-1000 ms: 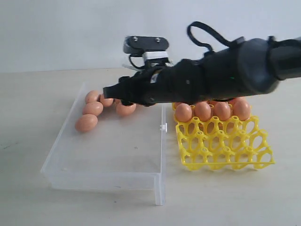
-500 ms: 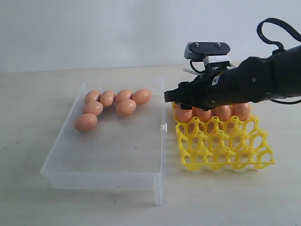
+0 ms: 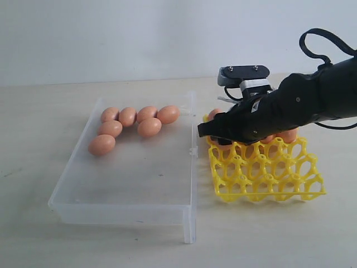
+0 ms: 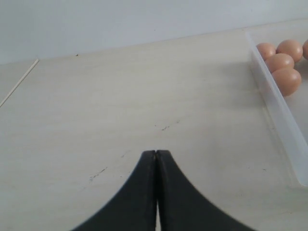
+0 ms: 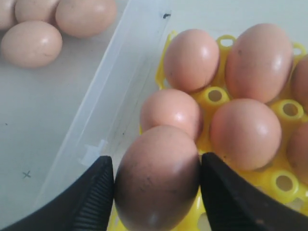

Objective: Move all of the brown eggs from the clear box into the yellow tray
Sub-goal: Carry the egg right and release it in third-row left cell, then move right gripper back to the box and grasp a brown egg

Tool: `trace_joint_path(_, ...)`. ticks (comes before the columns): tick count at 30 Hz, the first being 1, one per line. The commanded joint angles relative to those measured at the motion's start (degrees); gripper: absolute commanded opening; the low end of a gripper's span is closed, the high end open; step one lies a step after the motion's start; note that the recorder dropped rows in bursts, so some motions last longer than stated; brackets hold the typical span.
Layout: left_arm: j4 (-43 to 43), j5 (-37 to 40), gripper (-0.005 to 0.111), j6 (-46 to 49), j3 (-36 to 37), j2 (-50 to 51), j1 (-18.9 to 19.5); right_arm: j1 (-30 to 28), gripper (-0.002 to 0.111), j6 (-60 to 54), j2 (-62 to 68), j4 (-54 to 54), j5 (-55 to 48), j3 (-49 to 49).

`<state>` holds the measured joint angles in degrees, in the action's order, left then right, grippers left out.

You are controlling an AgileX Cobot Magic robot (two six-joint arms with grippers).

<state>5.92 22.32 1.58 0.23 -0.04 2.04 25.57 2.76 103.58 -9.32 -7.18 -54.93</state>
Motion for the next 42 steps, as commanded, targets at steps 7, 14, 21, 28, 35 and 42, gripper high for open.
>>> trace_joint_path(7, -0.1, -0.5, 0.0, -0.3, -0.2, 0.0, -0.3, -0.2, 0.0, -0.1, -0.2, 1.9, -2.2, 0.3)
trace_joint_path(14, -0.1, -0.5, 0.0, -0.3, -0.2, 0.0, -0.3, -0.2, 0.011, -0.1, 0.8, 2.5, -1.0, 0.3)
trace_joint_path(21, -0.1, -0.5, 0.0, -0.3, -0.2, 0.0, -0.3, -0.2, 0.061, 0.3, -0.2, 2.5, -1.5, 0.3)
trace_joint_path(28, -0.1, -0.5, 0.0, -0.3, -0.2, 0.0, -0.3, -0.2, 0.061, 0.5, -3.4, 1.8, -2.1, 0.1)
trace_joint_path(35, -0.1, -0.5, 0.0, -0.3, -0.2, 0.0, -0.3, 2.2, 0.031, -1.0, -5.1, 1.8, -9.6, -7.5)
trace_joint_path(42, -0.1, -0.5, 0.0, -0.3, -0.2, 0.0, -0.3, 7.7, 0.0, -8.9, 1.9, 1.8, -22.4, -23.2)
